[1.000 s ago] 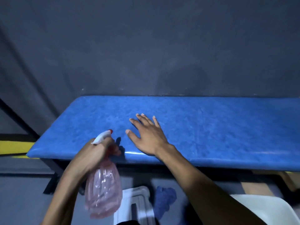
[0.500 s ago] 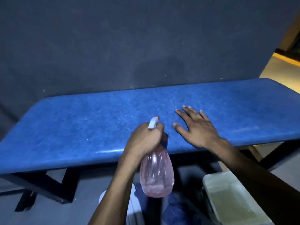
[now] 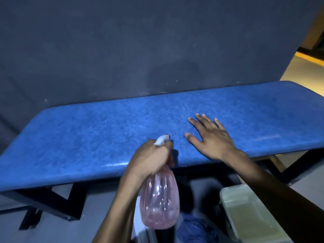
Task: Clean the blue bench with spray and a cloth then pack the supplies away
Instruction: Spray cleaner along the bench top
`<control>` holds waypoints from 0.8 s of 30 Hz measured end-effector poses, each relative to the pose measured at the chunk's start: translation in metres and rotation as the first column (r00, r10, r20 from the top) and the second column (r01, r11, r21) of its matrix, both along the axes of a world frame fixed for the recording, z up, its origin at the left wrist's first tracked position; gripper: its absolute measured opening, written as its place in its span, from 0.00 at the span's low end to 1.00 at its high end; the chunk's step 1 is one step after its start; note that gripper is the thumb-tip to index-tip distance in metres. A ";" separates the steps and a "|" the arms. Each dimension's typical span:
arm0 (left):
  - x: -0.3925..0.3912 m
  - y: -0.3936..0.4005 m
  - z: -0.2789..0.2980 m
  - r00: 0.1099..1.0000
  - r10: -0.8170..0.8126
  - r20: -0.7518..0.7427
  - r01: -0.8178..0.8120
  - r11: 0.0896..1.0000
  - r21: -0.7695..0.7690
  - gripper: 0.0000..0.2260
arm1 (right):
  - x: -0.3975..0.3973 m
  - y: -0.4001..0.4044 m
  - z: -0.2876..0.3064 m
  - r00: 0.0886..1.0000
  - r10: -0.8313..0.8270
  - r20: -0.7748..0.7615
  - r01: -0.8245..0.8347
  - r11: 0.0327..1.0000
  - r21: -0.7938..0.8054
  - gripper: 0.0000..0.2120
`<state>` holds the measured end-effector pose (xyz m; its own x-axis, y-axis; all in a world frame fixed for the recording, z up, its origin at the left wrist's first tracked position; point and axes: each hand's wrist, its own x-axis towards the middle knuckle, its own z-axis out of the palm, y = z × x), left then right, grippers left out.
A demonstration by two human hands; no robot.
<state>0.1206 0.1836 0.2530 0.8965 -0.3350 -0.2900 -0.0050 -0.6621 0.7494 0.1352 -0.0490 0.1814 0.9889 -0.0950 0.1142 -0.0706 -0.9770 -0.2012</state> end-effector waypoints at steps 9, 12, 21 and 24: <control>0.002 0.033 -0.004 0.985 0.171 0.025 -0.171 0.985 -0.003 0.19 | -0.001 0.000 0.001 1.000 0.004 0.009 -0.004 1.000 0.027 0.35; -0.002 0.023 -0.003 0.986 0.165 0.001 -0.165 0.985 -0.045 0.15 | -0.002 0.000 0.002 1.000 0.004 0.012 -0.004 1.000 0.016 0.35; -0.020 -0.074 0.005 0.992 -0.039 0.120 0.041 0.999 -0.015 0.15 | -0.019 -0.091 0.020 0.971 -0.146 0.189 0.087 0.953 0.290 0.27; -0.021 -0.107 0.004 0.991 -0.078 0.105 0.084 0.995 -0.054 0.22 | -0.039 -0.154 0.014 0.948 -0.305 0.087 0.295 0.949 0.111 0.31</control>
<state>0.0993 0.0768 0.2569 0.8897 -0.4214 -0.1755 -0.1360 -0.6117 0.7793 0.0957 -0.2030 0.1951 0.8967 -0.4006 0.1884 -0.3316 -0.8898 -0.3135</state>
